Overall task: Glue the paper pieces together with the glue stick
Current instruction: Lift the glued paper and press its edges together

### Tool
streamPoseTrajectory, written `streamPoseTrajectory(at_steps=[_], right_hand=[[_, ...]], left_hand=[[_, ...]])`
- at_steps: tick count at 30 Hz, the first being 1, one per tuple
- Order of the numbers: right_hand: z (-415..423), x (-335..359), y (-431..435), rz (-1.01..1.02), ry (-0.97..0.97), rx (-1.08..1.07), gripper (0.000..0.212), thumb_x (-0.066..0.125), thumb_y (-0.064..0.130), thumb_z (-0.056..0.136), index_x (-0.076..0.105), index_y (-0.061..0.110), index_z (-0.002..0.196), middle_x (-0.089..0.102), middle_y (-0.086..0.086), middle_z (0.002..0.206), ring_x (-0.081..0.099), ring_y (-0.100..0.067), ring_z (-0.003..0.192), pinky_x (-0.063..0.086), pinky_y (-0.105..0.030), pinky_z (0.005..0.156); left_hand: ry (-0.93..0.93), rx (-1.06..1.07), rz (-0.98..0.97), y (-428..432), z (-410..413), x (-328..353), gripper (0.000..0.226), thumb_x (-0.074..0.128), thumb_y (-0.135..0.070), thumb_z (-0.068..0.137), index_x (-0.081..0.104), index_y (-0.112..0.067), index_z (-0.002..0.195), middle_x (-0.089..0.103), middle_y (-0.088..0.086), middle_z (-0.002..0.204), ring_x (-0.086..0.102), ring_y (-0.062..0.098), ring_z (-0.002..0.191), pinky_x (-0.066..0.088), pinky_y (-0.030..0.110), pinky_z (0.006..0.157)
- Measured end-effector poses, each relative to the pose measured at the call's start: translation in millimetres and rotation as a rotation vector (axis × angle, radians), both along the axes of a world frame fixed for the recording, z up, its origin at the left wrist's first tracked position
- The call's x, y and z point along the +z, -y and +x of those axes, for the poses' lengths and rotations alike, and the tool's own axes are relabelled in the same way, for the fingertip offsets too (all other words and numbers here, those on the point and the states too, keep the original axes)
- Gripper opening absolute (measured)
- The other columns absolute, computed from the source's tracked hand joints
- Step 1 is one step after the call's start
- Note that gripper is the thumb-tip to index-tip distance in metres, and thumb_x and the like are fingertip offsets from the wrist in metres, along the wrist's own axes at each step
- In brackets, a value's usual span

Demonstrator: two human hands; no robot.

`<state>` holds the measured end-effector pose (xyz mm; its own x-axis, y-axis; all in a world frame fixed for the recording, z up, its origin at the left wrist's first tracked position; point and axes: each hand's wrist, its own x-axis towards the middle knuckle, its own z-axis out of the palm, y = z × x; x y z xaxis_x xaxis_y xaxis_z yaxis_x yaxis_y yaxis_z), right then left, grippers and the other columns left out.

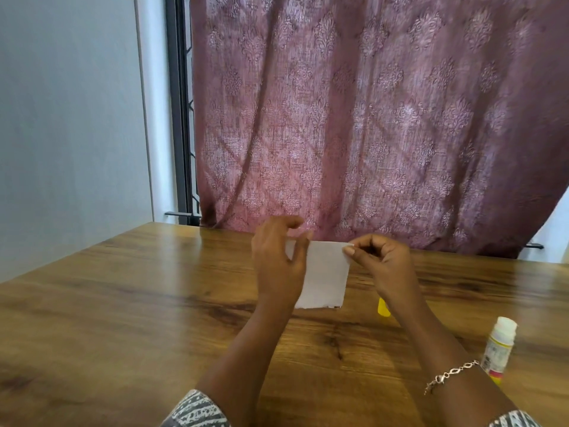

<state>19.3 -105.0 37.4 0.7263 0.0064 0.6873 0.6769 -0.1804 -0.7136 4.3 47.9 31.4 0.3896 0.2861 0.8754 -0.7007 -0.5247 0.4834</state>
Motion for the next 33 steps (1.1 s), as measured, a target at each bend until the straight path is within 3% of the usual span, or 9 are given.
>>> streamPoseTrajectory(at_steps=[3, 7, 11, 15, 18, 24, 30, 33], right_hand=[[-4.9, 0.6, -5.1, -0.086, 0.071, -0.009, 0.023, 0.068, 0.005, 0.076, 0.062, 0.024, 0.065, 0.062, 0.004, 0.069, 0.059, 0.001, 0.067, 0.046, -0.009, 0.064], [-7.5, -0.3, -9.6, -0.162, 0.143, -0.005, 0.029, 0.067, 0.003, 0.075, 0.06, 0.028, 0.065, 0.059, 0.004, 0.069, 0.058, 0.0, 0.069, 0.044, -0.008, 0.067], [-7.7, -0.4, -12.0, -0.165, 0.142, -0.001, 0.025, 0.069, 0.003, 0.074, 0.061, 0.025, 0.065, 0.06, 0.004, 0.069, 0.057, -0.001, 0.068, 0.044, -0.009, 0.066], [-7.5, -1.9, -12.3, -0.162, 0.13, 0.007, 0.004, 0.07, 0.004, 0.072, 0.067, 0.007, 0.071, 0.062, 0.0, 0.07, 0.059, -0.008, 0.072, 0.047, -0.013, 0.068], [-6.1, -2.3, -12.6, -0.159, 0.122, 0.02, 0.005, 0.07, 0.003, 0.072, 0.067, -0.001, 0.074, 0.062, -0.002, 0.071, 0.06, -0.009, 0.073, 0.048, -0.013, 0.069], [-8.3, -1.1, -13.0, -0.143, 0.096, 0.059, 0.007, 0.069, 0.003, 0.073, 0.068, 0.01, 0.072, 0.062, -0.003, 0.072, 0.059, -0.006, 0.071, 0.048, -0.012, 0.068], [-5.6, -4.2, -11.3, -0.206, 0.015, 0.054, 0.025, 0.07, 0.004, 0.073, 0.061, 0.025, 0.064, 0.058, 0.002, 0.07, 0.055, 0.003, 0.065, 0.044, -0.009, 0.063], [-3.2, -5.7, -10.0, -0.226, -0.006, 0.042, 0.018, 0.07, 0.003, 0.073, 0.062, 0.016, 0.065, 0.057, 0.004, 0.069, 0.055, 0.006, 0.064, 0.043, -0.008, 0.063]], left_hand=[[0.078, 0.09, 0.261, 9.9, 0.2, -2.4, 0.02, 0.053, -0.027, 0.082, 0.065, -0.012, 0.089, 0.066, 0.002, 0.09, 0.049, 0.009, 0.091, 0.029, 0.017, 0.084], [0.087, 0.107, 0.343, 15.0, 3.6, -7.6, 0.018, 0.054, -0.023, 0.082, 0.067, -0.012, 0.085, 0.066, 0.003, 0.082, 0.047, 0.01, 0.082, 0.032, 0.021, 0.079], [0.07, 0.134, 0.344, 12.1, 6.1, -7.9, 0.017, 0.052, -0.022, 0.08, 0.063, -0.01, 0.074, 0.063, 0.005, 0.073, 0.043, 0.009, 0.075, 0.033, 0.021, 0.074], [0.043, 0.152, 0.344, 11.7, 4.7, -7.3, 0.021, 0.048, -0.023, 0.081, 0.062, -0.009, 0.073, 0.062, 0.005, 0.072, 0.041, 0.009, 0.074, 0.033, 0.023, 0.074], [0.01, 0.154, 0.349, 11.7, 2.8, -7.2, 0.019, 0.046, -0.021, 0.082, 0.059, -0.01, 0.073, 0.062, 0.004, 0.073, 0.047, 0.012, 0.073, 0.031, 0.023, 0.073], [-0.034, 0.104, 0.33, 12.6, -0.1, -6.3, 0.019, 0.043, -0.023, 0.082, 0.057, -0.012, 0.075, 0.061, 0.004, 0.074, 0.056, 0.024, 0.068, 0.032, 0.024, 0.071], [-0.009, 0.027, 0.213, 8.7, 2.6, -5.2, 0.019, 0.043, -0.022, 0.082, 0.058, -0.011, 0.075, 0.055, -0.005, 0.076, 0.043, 0.005, 0.073, 0.027, 0.018, 0.068], [0.008, 0.009, 0.166, 6.9, 2.7, -3.3, 0.02, 0.044, -0.022, 0.082, 0.058, -0.009, 0.075, 0.05, -0.01, 0.077, 0.042, 0.003, 0.071, 0.03, 0.021, 0.066]])
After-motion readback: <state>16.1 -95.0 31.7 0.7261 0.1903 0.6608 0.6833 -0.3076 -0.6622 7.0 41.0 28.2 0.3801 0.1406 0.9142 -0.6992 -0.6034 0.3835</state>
